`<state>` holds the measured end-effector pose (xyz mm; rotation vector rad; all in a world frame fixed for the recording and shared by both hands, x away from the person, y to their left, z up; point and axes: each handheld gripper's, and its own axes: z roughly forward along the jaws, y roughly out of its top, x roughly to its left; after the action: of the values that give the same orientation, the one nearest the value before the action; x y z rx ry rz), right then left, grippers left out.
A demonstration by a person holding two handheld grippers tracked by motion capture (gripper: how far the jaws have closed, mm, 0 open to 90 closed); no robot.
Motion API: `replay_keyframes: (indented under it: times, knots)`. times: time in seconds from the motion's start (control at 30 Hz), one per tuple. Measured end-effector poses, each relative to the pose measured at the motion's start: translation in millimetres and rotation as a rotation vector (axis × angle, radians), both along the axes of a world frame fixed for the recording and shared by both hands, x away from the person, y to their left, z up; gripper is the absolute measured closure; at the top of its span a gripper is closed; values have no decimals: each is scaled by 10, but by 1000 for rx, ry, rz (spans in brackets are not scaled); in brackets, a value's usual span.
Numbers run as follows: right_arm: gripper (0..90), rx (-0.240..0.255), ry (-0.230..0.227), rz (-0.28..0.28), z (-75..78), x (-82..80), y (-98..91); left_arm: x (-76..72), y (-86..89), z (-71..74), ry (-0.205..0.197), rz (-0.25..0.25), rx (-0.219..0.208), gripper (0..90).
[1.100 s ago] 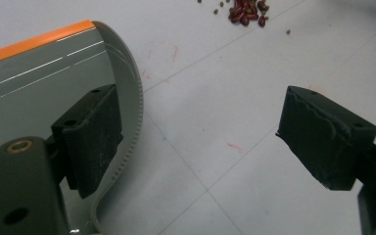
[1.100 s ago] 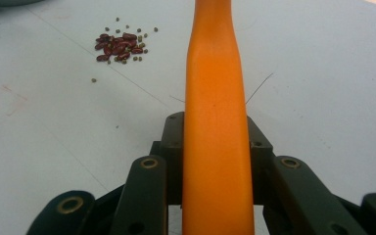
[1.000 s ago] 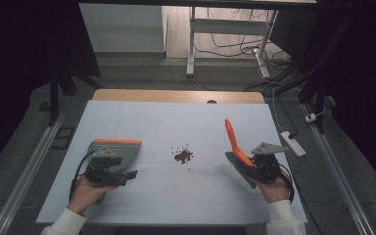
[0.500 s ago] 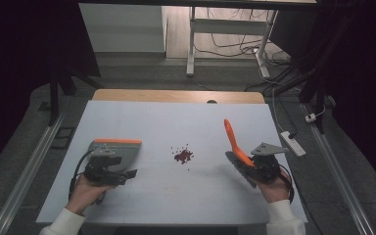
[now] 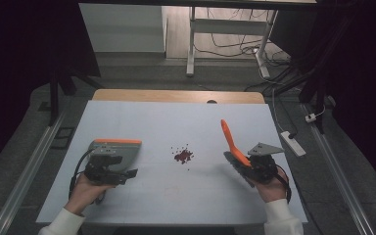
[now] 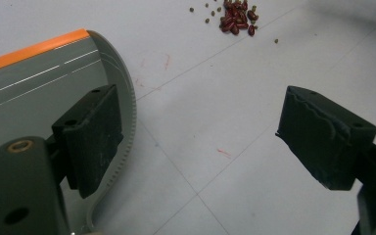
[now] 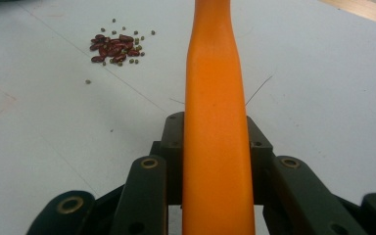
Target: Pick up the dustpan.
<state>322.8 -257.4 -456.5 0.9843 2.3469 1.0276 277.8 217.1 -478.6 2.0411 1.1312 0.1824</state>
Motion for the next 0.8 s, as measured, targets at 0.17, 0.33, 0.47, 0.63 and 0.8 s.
replay_keyframes:
  times: [0.17, 0.33, 0.47, 0.63, 0.8]
  knots:
    - [703, 3, 0, -4, 7, -9, -13, -1, -28, 13, 11, -3, 13, 171]
    - [704, 4, 7, -7, -3, -13, -16, 23, -51, 111, 41, 33, 12, 170]
    - [703, 7, 12, 2, -13, -20, -6, 32, -71, 149, 60, 67, 40, 174]
    - [703, 12, 2, 4, 6, -22, -10, 12, -63, 127, 80, 79, 41, 175]
    - [704, 6, 1, -1, 6, -28, -12, 0, 14, 108, 95, 115, 56, 174]
